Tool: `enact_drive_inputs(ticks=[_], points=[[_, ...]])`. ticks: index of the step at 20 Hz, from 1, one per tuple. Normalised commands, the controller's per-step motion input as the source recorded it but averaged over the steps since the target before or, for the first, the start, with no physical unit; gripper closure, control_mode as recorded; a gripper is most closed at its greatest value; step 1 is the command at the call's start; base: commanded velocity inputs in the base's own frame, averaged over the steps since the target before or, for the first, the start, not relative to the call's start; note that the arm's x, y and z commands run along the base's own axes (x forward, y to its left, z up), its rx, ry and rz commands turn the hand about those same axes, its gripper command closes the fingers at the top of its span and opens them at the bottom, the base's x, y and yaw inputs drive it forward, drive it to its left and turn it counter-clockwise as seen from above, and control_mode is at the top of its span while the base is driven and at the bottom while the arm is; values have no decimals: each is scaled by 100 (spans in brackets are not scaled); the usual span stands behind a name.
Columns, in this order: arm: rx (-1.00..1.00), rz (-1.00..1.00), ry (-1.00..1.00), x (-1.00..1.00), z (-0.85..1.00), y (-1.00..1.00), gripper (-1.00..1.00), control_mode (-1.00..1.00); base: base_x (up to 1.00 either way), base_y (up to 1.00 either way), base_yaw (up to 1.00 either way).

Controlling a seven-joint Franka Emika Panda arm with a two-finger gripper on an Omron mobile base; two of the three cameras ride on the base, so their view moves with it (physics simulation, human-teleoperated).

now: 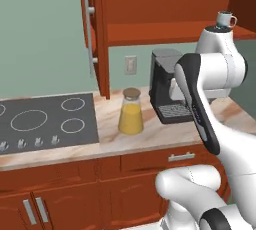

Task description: There is a tray on the dining counter. Grab the cup, mug, and pitcher and place them on the tray. The pitcher may be placed next to the tray if it cannot fit the tray.

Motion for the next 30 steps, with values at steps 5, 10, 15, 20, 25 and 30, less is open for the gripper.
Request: enact_drive_inputs(ticks=[5,10,15,20,25,30], points=[[0,0,0,0,0,0,-100,100,42,0,23],[0,0,0,0,0,0,-100,100,28,-11,9],[0,0,0,0,0,0,-100,100,27,-11,-13],[0,0,0,0,0,0,-100,100,39,-5,-24],[0,0,0,0,0,0,-100,100,53,-11,-13],[0,0,0,0,0,0,-100,100,49,-22,-3]])
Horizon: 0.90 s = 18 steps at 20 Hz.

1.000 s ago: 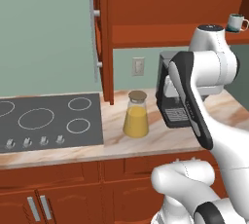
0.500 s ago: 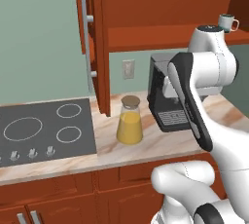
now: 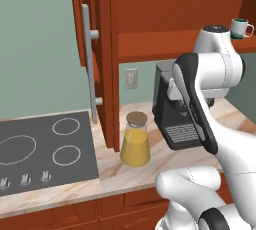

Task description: There is a tray on the dining counter. Grab the cup, mug, and pitcher and place them on the tray. The pitcher may be placed next to the tray if it cannot fit the tray.

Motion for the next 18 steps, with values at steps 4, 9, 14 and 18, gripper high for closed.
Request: enact_drive_inputs(ticks=[4,9,14,18], points=[[0,0,0,0,0,0,-100,100,26,-26,0],[0,0,0,0,0,0,-100,100,7,-19,-1],[0,0,0,0,0,0,-100,100,6,-18,-10],[0,0,0,0,0,0,-100,100,3,-24,-19]])
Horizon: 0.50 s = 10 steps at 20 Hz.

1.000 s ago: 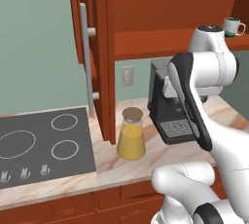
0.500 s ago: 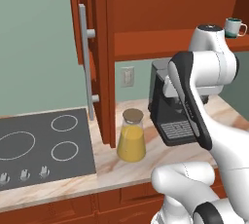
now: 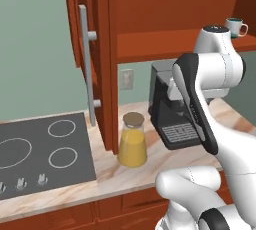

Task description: There is a tray on the dining counter. Grab the cup, mug, and pitcher and place them on the tray. The pitcher may be placed next to the tray if it cannot fit the tray.

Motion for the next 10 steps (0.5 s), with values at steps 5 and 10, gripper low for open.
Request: enact_drive_inputs(ticks=[5,10], points=[[0,0,0,0,0,0,-100,100,1,-33,-14],[0,0,0,0,0,0,-100,100,0,-42,-11]])
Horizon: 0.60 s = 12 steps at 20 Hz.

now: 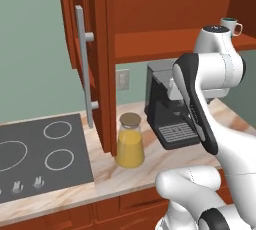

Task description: There is a tray on the dining counter. Grab the cup, mug, and pitcher and place them on the tray. The pitcher may be placed next to the tray if it cannot fit the tray.

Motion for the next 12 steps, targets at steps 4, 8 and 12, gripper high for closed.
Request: enact_drive_inputs(ticks=[4,8,12], points=[[0,0,0,0,0,0,-100,100,0,-43,-8],[0,0,0,0,0,0,-100,100,1,-46,-7],[0,0,0,0,0,0,-100,100,0,-42,-7]])
